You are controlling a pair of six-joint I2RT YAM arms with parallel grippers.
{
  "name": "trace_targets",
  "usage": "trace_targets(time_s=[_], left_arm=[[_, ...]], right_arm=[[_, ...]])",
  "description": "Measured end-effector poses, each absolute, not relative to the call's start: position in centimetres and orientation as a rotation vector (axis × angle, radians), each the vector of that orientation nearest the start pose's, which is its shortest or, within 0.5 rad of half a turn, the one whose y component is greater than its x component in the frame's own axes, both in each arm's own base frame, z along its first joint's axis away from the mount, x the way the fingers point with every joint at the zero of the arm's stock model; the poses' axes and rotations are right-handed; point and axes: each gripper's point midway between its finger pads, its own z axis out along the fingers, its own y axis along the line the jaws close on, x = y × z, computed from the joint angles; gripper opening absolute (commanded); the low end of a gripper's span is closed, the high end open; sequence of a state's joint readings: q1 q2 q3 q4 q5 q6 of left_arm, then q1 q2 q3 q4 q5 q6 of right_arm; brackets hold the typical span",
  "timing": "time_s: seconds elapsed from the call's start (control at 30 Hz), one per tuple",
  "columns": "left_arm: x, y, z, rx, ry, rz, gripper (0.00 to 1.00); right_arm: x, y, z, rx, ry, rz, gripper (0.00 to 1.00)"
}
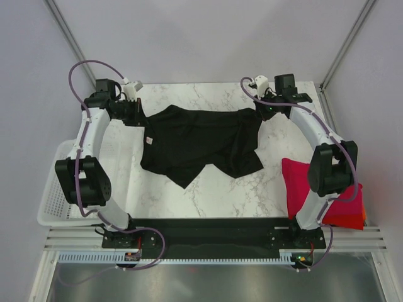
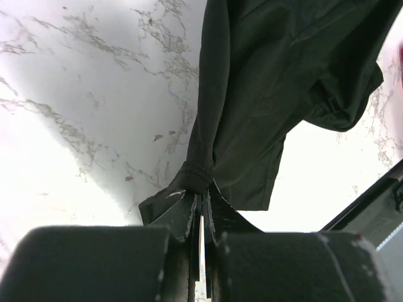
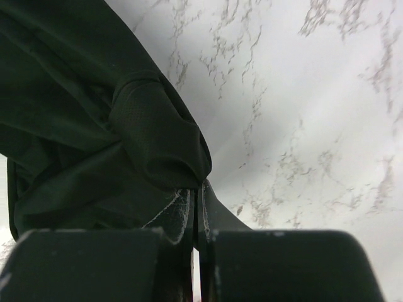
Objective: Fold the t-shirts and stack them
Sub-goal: Flatten the tshirt out
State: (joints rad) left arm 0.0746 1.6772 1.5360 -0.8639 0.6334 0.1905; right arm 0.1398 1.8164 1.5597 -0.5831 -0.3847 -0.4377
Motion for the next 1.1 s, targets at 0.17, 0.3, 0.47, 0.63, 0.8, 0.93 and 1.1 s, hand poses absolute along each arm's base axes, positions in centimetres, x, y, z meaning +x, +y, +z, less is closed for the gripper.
trace_targets(time_s=[0.17, 0.3, 0.47, 0.63, 0.8, 0.93, 1.1], left_arm=[[38.3, -5.8, 19.5, 0.358, 2.393, -0.67, 0.02], [37.0, -5.9, 17.8, 0.341, 2.438, -0.701, 0.02], [37.0, -6.4, 15.5, 0.331, 2.487, -0.766, 0.02], [40.1, -6.2, 12.9, 0.317, 2.535, -0.79, 0.02], [41.7, -6.2, 12.0, 0.321, 2.546, -0.785, 0.02], [41.6, -7.0, 11.9, 0.349, 2.551, -0.782, 0.02], [41.1, -8.4, 11.6, 0.401, 2.567, -0.773, 0.02]], right_arm=[[44.5, 11.0, 17.8, -0.872, 2.139, 0.282, 0.0], [43.4, 10.4, 16.3, -0.874, 2.174, 0.285, 0.0], [43.4, 10.3, 12.8, -0.849, 2.269, 0.324, 0.2], [45.7, 9.1, 9.1, -0.763, 2.376, 0.314, 0.48], [48.1, 7.0, 10.8, -0.681, 2.336, 0.267, 0.43], [48.0, 6.2, 11.8, -0.66, 2.306, 0.285, 0.37], [46.3, 8.0, 10.2, -0.697, 2.332, 0.412, 0.34]])
